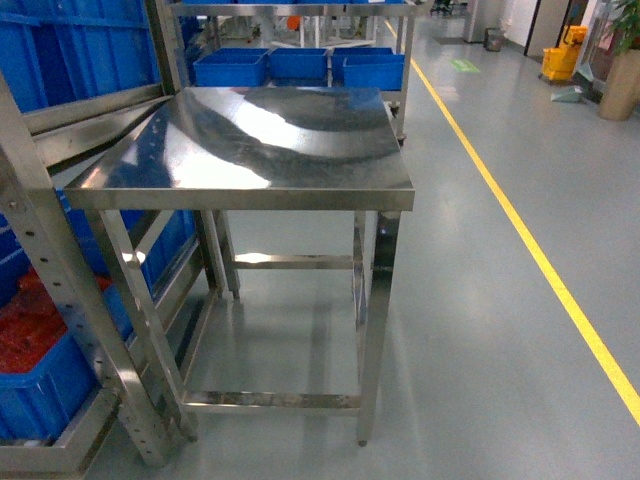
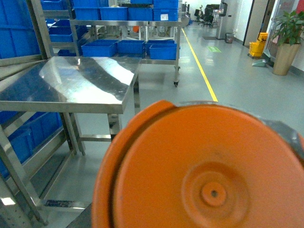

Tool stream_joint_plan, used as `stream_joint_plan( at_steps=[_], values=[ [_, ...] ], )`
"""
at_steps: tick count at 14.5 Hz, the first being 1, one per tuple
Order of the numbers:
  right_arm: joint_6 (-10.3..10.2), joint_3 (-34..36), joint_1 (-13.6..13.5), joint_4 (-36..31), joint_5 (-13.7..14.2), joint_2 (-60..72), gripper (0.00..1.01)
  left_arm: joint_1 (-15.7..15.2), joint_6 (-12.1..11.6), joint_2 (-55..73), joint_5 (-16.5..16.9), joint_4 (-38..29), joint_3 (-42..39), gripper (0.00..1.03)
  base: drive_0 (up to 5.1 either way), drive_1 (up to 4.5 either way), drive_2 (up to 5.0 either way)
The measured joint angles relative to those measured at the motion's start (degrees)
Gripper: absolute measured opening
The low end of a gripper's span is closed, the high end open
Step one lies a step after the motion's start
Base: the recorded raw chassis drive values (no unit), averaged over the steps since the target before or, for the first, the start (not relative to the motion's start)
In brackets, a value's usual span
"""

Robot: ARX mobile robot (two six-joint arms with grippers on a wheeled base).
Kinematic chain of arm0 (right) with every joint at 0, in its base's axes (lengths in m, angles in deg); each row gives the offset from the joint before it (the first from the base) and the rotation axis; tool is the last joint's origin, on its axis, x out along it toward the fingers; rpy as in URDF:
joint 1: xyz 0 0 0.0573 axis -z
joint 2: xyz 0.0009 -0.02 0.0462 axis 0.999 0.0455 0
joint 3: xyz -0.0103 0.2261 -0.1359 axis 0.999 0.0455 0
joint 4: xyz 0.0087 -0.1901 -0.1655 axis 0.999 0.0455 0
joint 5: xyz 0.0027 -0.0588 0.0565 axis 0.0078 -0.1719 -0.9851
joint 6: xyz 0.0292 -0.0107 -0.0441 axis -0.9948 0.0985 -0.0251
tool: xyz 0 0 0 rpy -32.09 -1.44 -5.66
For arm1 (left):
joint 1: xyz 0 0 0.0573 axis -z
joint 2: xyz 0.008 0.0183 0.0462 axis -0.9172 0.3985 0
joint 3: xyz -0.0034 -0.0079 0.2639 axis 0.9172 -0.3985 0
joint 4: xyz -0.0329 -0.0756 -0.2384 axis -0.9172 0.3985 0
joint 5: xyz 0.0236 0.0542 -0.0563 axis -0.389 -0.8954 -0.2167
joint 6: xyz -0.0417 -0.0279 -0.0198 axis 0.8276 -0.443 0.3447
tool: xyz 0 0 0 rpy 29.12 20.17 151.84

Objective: Sort blue parts and orange caps into right shelf containers

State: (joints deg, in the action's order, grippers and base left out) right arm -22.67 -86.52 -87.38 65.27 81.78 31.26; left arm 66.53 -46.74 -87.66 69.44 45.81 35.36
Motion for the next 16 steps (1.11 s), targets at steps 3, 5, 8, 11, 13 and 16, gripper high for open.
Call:
stream_joint_plan(
  at_steps=[3, 5, 8, 11, 13, 16],
  values=[
    [0.0, 0.0, 0.0, -0.1, 0.0, 0.0, 0.44, 0.0, 0.0, 0.0, -0.1, 0.0, 0.0, 0.41, -0.1, 4.22, -4.4],
    [0.0, 0.0, 0.0, -0.2, 0.0, 0.0, 0.44, 0.0, 0.0, 0.0, -0.1, 0.0, 0.0, 0.41, -0.1, 4.22, -4.4],
    [0.0, 0.0, 0.0, -0.2, 0.0, 0.0, 0.44, 0.0, 0.0, 0.0, -0.1, 0.0, 0.0, 0.41, -0.1, 4.22, -4.4],
    [0.0, 0.0, 0.0, -0.2, 0.0, 0.0, 0.44, 0.0, 0.0, 0.0, -0.1, 0.0, 0.0, 0.41, -0.1, 4.22, -4.4],
    [0.0, 0.0, 0.0, -0.2, 0.0, 0.0, 0.44, 0.0, 0.0, 0.0, -0.1, 0.0, 0.0, 0.41, -0.1, 4.22, -4.4],
    [0.0, 0.0, 0.0, -0.2, -0.1, 0.0, 0.44, 0.0, 0.0, 0.0, -0.1, 0.0, 0.0, 0.41, -3.4, 2.98, 0.1]
  ],
)
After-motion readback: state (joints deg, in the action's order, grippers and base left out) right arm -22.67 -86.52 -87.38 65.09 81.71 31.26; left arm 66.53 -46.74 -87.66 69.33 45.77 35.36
